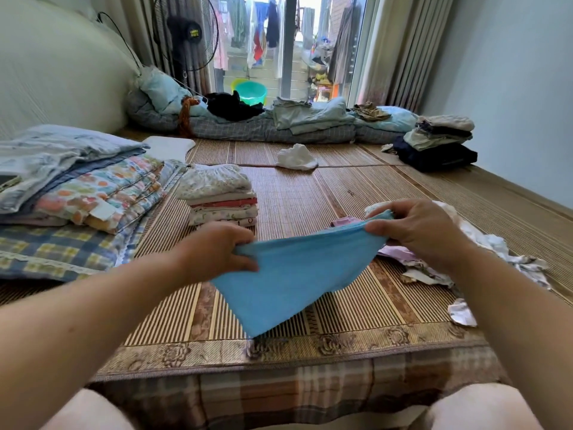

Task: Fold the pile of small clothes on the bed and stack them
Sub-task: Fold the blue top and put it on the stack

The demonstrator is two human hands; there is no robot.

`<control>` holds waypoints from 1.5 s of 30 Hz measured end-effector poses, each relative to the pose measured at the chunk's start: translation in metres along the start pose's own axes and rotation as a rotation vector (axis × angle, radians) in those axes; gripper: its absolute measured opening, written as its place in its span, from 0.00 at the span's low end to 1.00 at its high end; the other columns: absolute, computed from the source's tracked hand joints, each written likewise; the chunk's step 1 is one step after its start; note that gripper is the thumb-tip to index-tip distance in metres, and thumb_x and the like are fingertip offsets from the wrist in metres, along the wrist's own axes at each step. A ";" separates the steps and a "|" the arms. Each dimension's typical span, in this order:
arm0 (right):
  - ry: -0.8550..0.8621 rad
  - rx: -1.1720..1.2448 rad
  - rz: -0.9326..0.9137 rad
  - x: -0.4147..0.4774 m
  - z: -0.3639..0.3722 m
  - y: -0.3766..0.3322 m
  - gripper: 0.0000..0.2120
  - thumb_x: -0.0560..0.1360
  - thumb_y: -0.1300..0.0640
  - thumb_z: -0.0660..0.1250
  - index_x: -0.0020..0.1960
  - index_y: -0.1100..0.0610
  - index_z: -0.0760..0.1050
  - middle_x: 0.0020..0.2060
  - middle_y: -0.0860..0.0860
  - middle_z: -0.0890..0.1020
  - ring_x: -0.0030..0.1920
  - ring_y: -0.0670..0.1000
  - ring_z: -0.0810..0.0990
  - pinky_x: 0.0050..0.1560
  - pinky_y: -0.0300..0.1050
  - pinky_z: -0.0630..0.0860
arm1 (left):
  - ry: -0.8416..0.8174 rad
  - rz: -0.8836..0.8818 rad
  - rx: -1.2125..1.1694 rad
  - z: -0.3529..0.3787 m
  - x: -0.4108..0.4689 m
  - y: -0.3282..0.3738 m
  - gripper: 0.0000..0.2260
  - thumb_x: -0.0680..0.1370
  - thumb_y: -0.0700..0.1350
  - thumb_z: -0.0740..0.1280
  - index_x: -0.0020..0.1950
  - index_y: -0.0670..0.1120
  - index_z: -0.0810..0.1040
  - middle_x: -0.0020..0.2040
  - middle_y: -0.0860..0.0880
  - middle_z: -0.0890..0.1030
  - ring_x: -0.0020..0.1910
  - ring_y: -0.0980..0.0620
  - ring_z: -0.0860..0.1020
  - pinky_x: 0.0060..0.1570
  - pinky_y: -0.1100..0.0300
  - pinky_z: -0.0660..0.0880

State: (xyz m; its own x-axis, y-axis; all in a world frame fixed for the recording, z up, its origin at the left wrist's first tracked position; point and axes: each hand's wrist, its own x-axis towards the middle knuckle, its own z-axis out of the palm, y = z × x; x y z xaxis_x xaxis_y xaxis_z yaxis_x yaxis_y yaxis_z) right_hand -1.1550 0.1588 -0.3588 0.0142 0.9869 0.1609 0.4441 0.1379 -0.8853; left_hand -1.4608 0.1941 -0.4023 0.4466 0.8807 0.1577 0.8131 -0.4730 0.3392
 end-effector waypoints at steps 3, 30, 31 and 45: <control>-0.069 -0.166 -0.031 0.005 -0.011 -0.013 0.07 0.68 0.64 0.74 0.44 0.55 0.82 0.36 0.52 0.83 0.34 0.44 0.80 0.35 0.32 0.77 | 0.140 0.020 0.108 -0.046 0.006 -0.004 0.05 0.73 0.48 0.73 0.42 0.49 0.81 0.36 0.53 0.76 0.36 0.53 0.74 0.34 0.62 0.67; 0.286 0.623 0.018 0.176 -0.012 -0.059 0.08 0.80 0.61 0.56 0.50 0.52 0.72 0.45 0.49 0.80 0.37 0.45 0.82 0.40 0.39 0.76 | 0.673 -0.194 -0.670 -0.135 0.159 -0.027 0.07 0.75 0.44 0.72 0.39 0.49 0.76 0.37 0.48 0.80 0.32 0.57 0.80 0.41 0.56 0.79; 0.280 0.636 0.005 0.173 -0.012 -0.059 0.09 0.80 0.62 0.56 0.48 0.51 0.72 0.45 0.49 0.80 0.38 0.45 0.82 0.41 0.39 0.76 | 0.669 -0.177 -0.669 -0.134 0.157 -0.025 0.07 0.75 0.43 0.71 0.39 0.49 0.76 0.37 0.48 0.80 0.33 0.56 0.81 0.41 0.55 0.80; -0.116 0.306 0.457 -0.006 0.046 0.079 0.10 0.80 0.65 0.58 0.48 0.60 0.78 0.37 0.55 0.85 0.34 0.48 0.85 0.32 0.39 0.73 | 0.032 -0.355 -0.280 0.013 -0.025 -0.036 0.05 0.70 0.46 0.76 0.38 0.51 0.81 0.31 0.52 0.80 0.29 0.59 0.76 0.32 0.63 0.73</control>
State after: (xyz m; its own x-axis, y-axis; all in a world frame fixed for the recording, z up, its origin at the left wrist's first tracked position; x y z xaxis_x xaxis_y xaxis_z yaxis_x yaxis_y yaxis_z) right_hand -1.1609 0.1671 -0.4494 0.0380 0.9523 -0.3028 0.1354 -0.3051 -0.9426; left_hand -1.4965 0.1891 -0.4309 0.1427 0.9897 0.0136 0.7794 -0.1208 0.6148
